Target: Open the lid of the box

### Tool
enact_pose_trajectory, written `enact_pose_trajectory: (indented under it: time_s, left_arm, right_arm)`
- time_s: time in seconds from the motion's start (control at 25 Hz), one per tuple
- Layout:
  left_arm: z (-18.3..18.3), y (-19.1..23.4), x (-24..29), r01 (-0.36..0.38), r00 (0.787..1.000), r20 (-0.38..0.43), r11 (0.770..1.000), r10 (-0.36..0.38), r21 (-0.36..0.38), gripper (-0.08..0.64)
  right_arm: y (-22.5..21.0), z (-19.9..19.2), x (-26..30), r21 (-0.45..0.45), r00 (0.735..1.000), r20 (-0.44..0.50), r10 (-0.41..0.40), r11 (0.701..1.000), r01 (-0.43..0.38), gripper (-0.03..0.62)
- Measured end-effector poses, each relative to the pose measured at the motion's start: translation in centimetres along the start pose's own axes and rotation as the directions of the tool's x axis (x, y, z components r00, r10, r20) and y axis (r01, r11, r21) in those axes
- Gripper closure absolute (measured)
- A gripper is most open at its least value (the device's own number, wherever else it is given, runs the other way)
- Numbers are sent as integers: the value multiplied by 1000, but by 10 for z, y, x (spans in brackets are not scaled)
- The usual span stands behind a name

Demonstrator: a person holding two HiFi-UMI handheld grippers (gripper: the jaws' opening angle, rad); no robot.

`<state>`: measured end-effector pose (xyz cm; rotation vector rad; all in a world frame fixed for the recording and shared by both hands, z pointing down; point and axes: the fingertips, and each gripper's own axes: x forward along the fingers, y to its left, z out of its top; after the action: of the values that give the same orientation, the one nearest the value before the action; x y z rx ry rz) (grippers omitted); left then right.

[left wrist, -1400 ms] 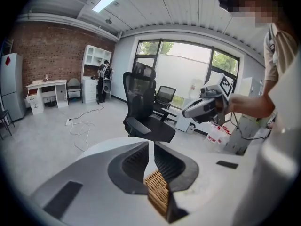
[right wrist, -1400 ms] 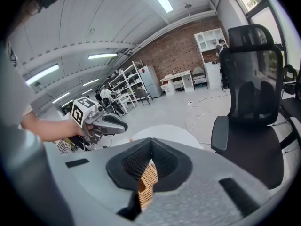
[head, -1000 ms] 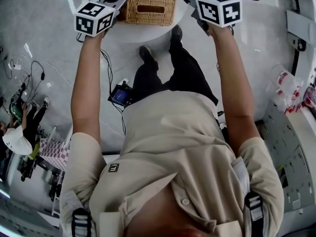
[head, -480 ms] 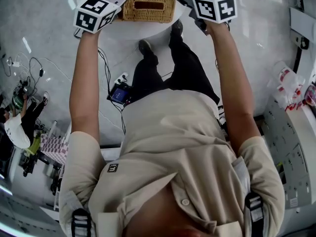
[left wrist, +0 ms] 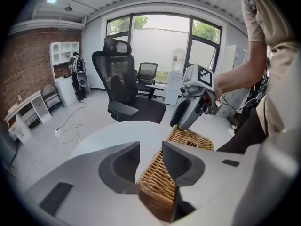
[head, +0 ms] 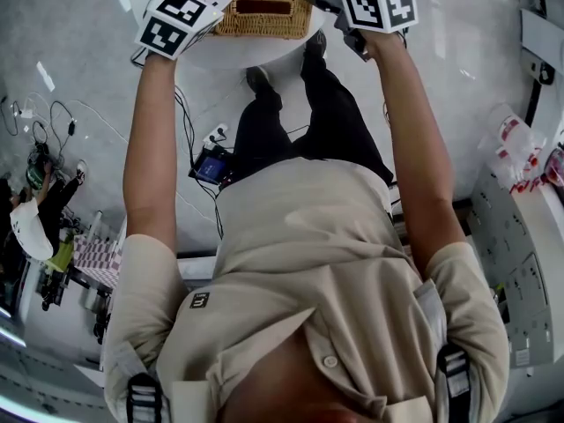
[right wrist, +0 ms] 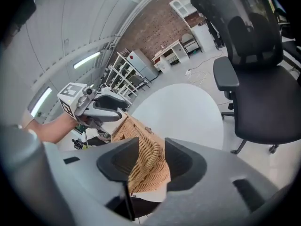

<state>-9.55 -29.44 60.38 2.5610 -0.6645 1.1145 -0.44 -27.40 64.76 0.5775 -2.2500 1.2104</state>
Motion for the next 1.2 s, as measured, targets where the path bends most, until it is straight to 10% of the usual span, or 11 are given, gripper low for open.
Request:
enact_pose_trajectory:
  time_s: [1.2]
  left_arm:
    - [15,-14,-8,31,999,15,997,-32,68,437]
  right_arm:
    - [18,6,-38,10,997,64,49,999,-50,534]
